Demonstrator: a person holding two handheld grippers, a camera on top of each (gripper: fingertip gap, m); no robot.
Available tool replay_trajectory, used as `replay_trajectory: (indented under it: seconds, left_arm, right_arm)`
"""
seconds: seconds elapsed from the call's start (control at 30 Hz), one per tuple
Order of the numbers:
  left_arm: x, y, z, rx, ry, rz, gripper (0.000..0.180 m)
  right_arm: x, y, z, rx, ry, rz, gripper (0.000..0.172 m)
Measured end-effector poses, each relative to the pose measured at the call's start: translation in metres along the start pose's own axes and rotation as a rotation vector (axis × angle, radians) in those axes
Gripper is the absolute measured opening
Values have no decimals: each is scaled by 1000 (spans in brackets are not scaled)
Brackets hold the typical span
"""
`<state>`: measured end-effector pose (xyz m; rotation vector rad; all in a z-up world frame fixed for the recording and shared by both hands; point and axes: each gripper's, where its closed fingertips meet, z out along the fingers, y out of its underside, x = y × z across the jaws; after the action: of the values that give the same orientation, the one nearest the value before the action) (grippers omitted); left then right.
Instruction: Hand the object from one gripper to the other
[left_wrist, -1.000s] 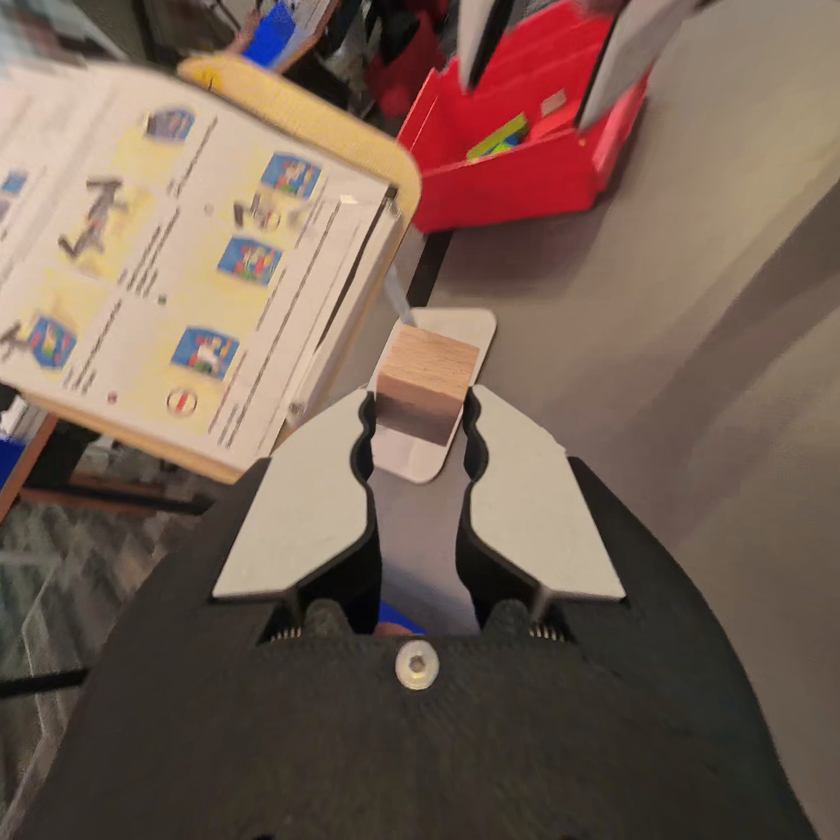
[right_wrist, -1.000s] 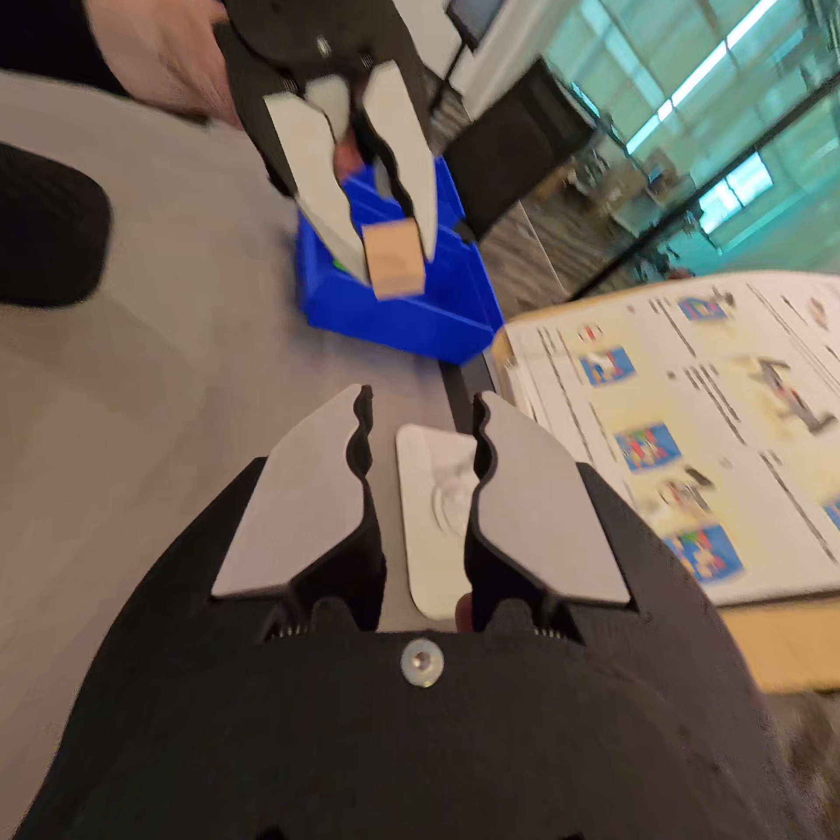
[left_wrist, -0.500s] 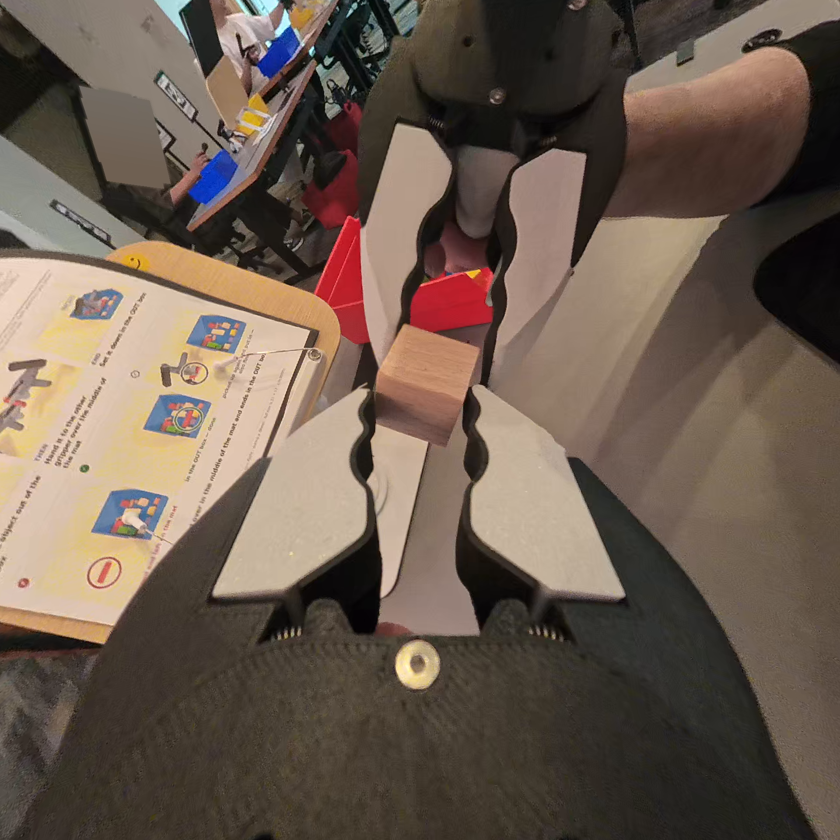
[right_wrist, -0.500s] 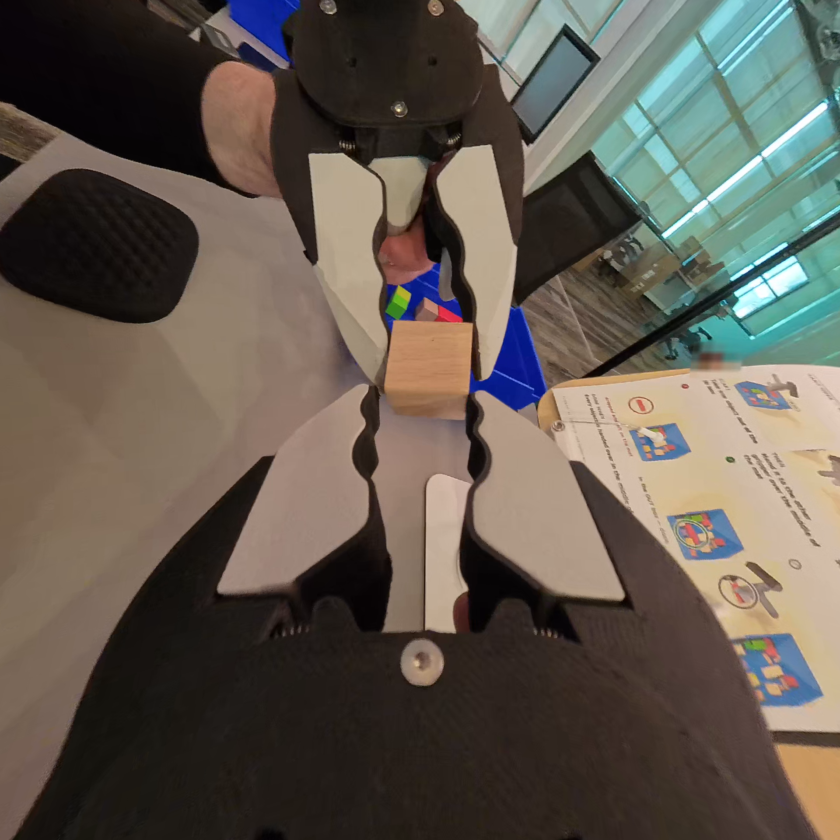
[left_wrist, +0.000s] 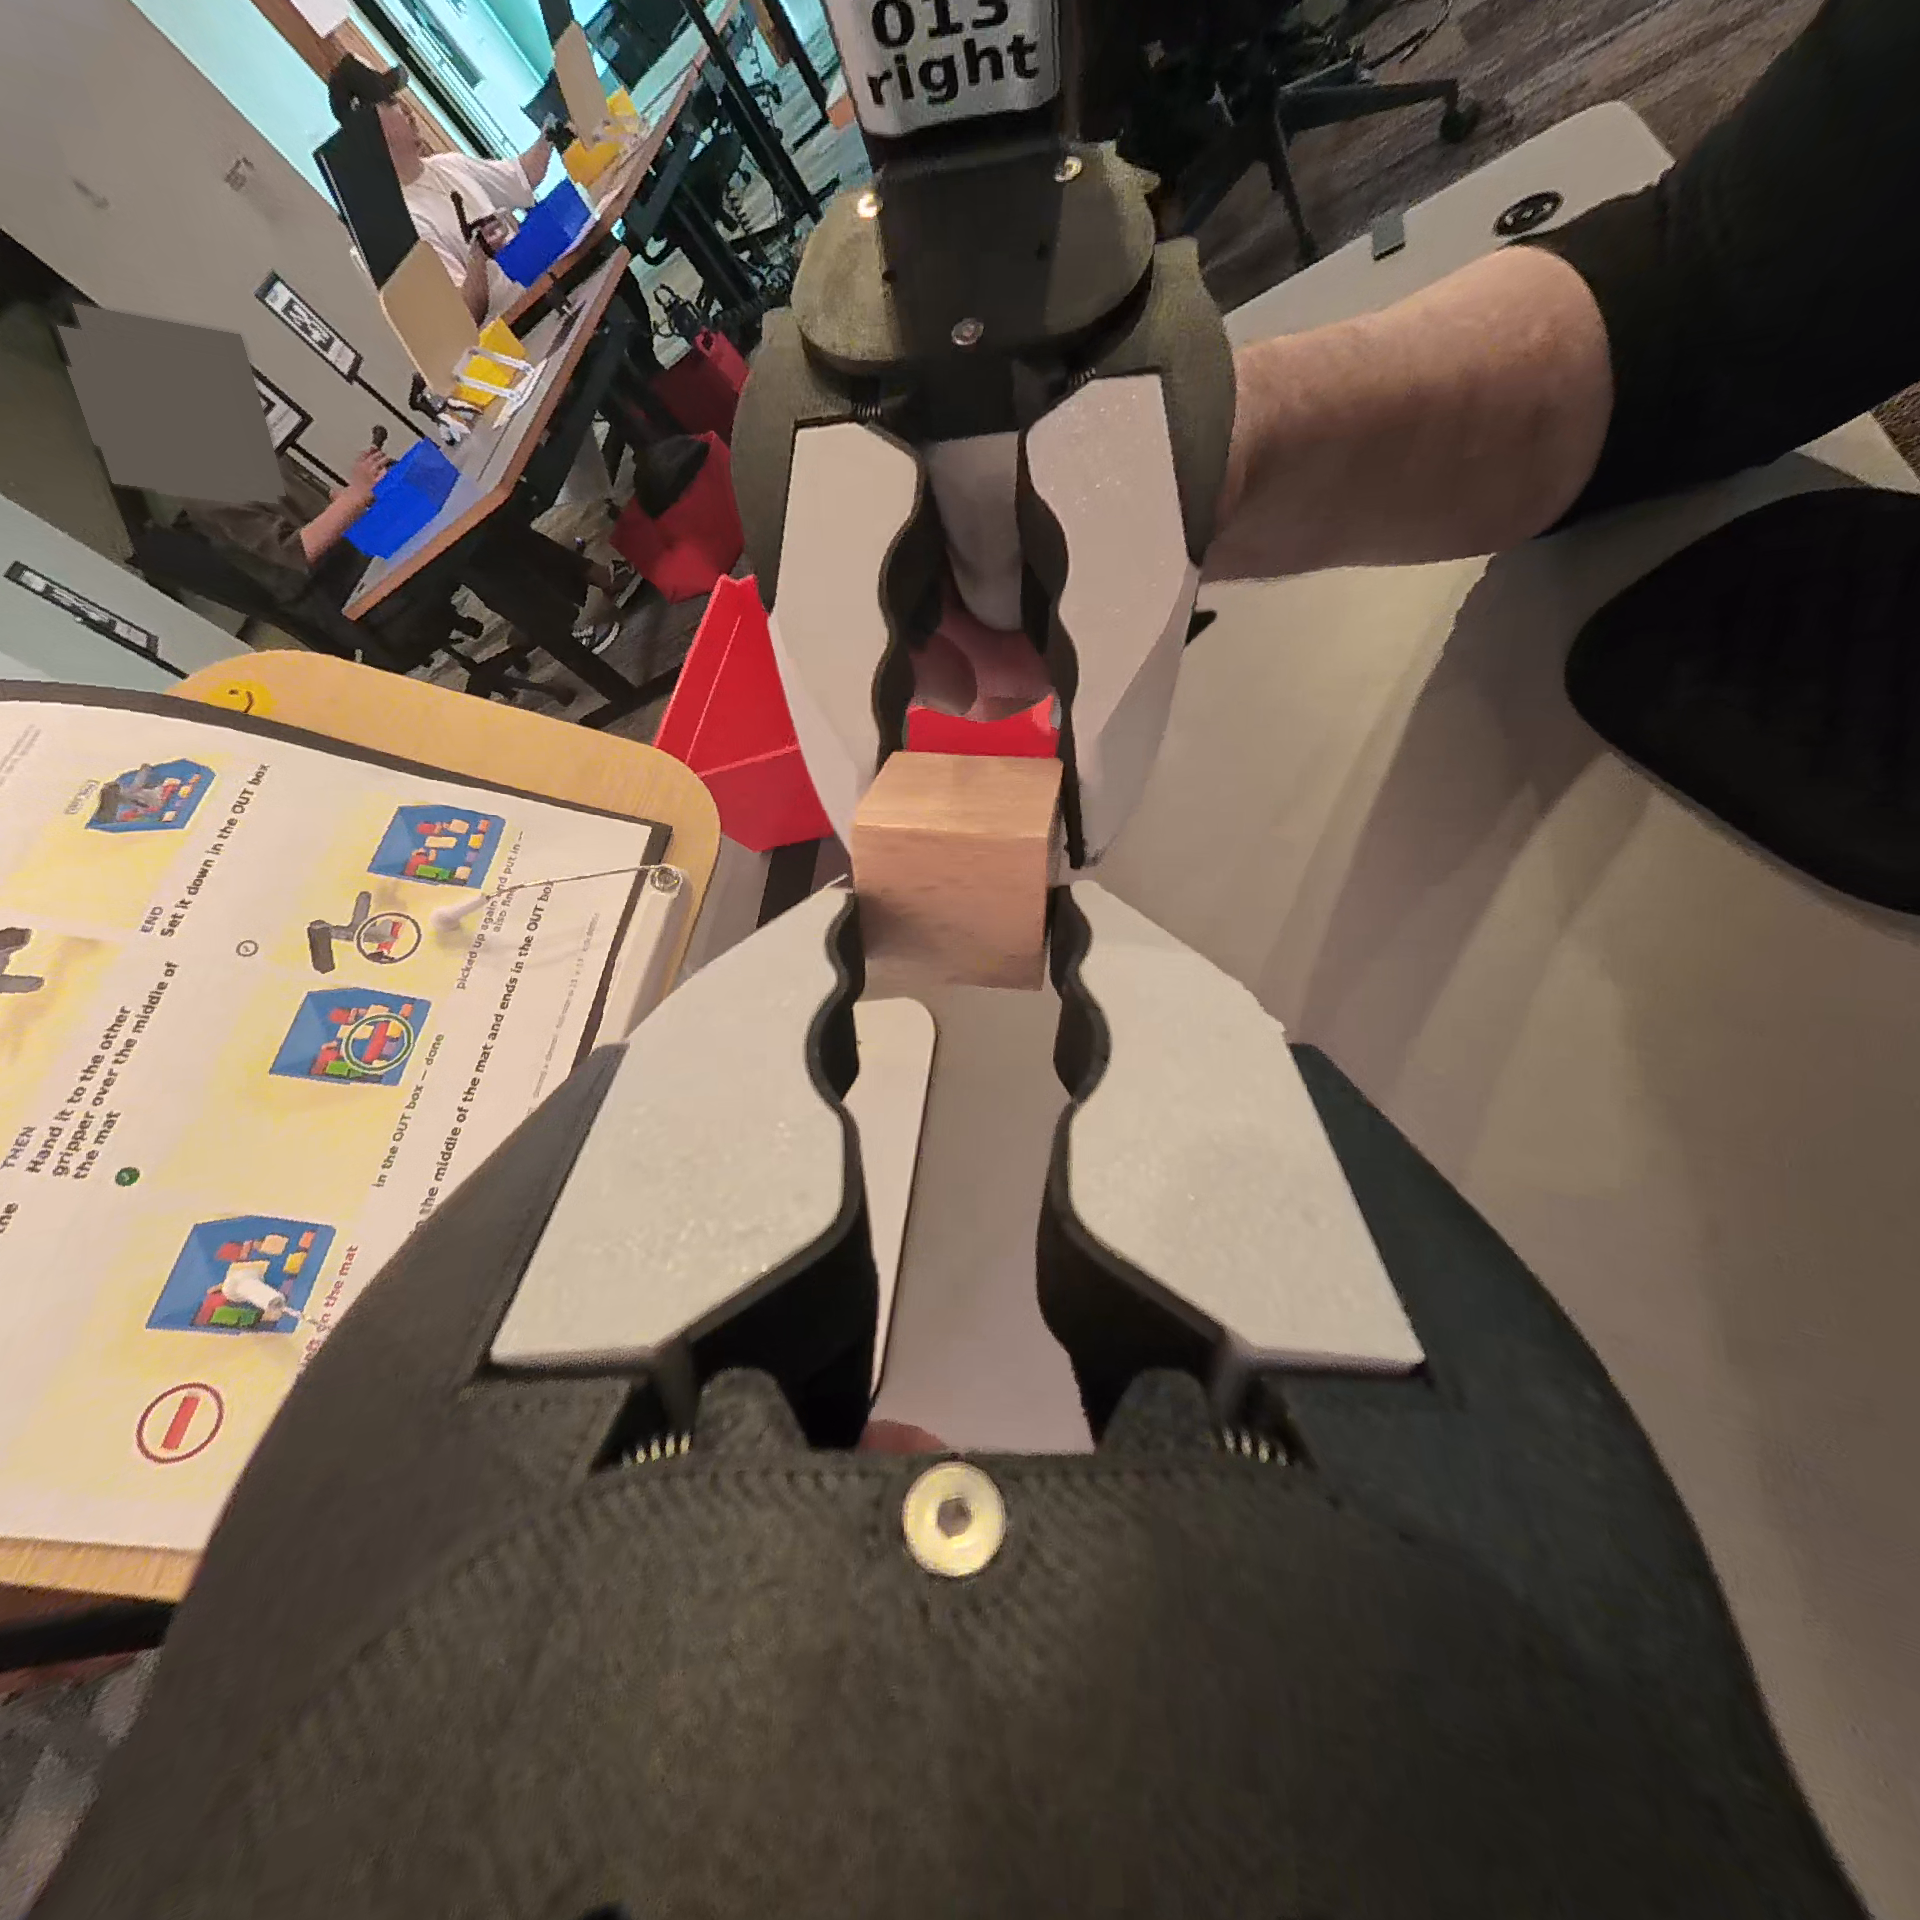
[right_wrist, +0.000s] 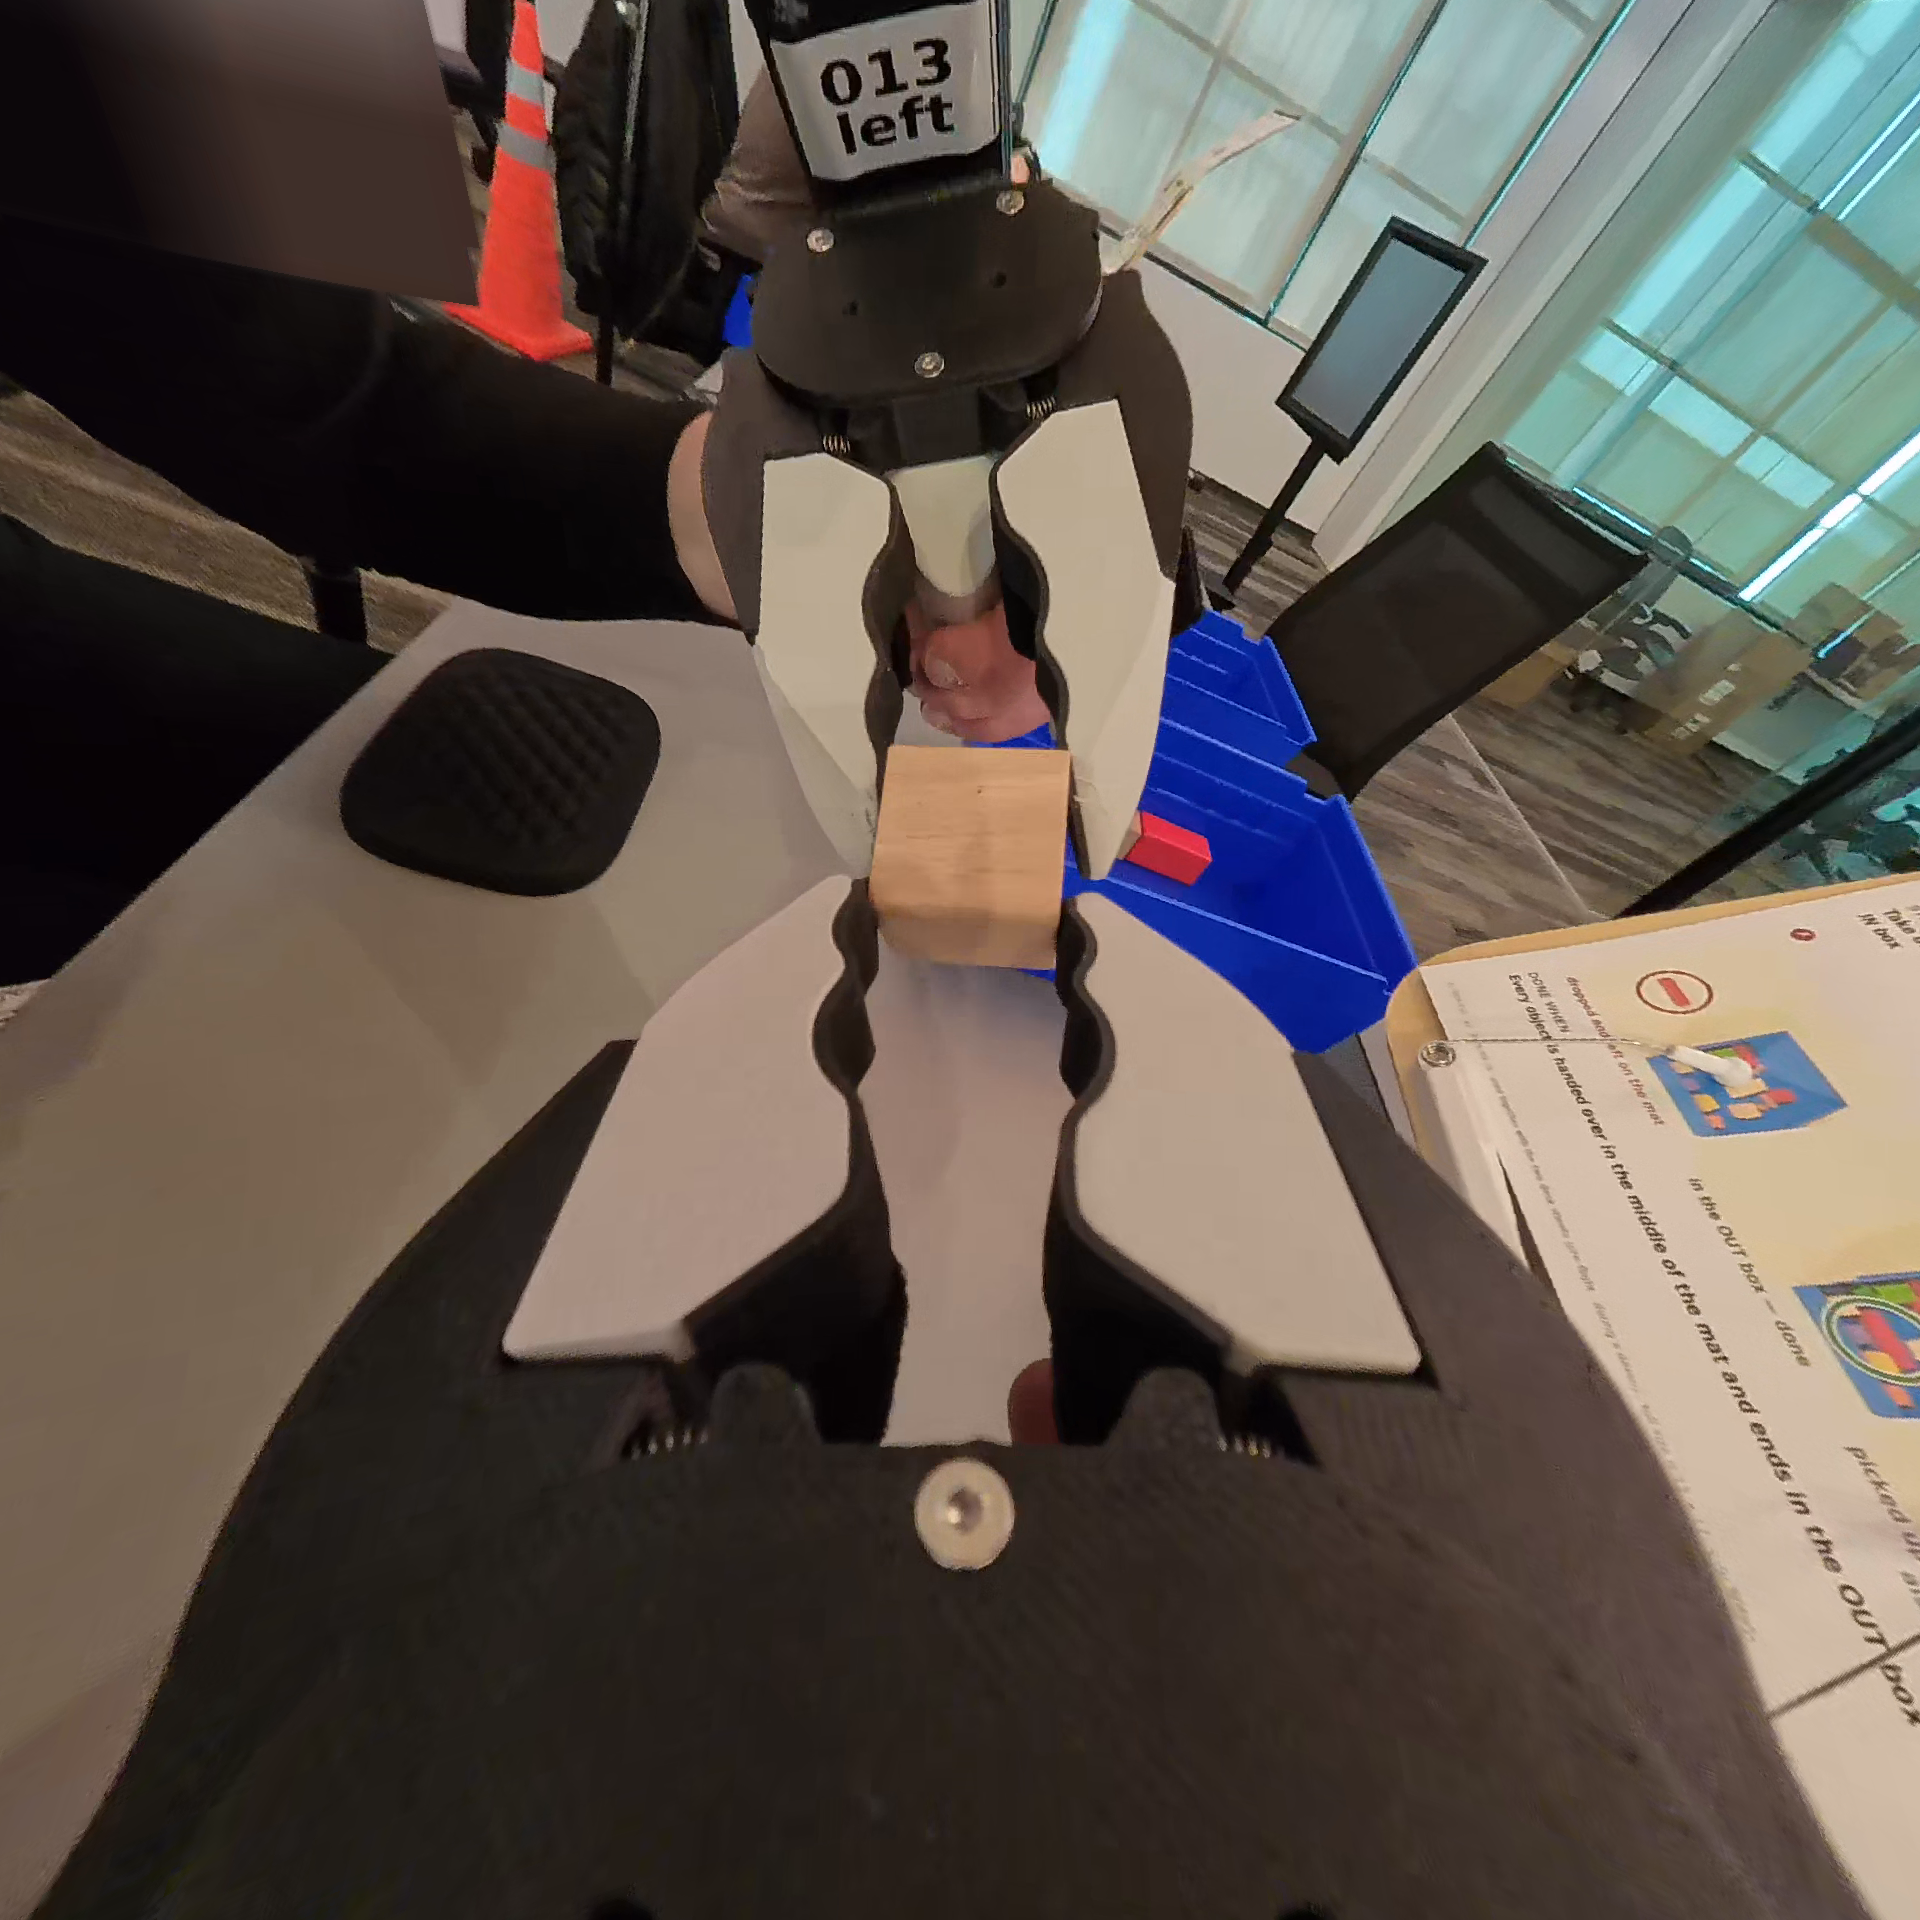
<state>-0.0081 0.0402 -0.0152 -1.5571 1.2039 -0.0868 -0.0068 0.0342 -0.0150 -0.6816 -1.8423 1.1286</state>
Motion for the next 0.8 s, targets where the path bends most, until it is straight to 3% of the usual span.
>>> replay_trajectory:
  seconds: [0.63, 0.8]
  left_arm:
    - [-8, -2, 10, -5, -42, -66, 34]
    - [-20, -5, 2, 18, -94, -97, 33]
  right_arm:
    - [11, -5, -7, -24, 90, 2, 33]
    - [46, 0, -55, -110, 218, -13, 33]
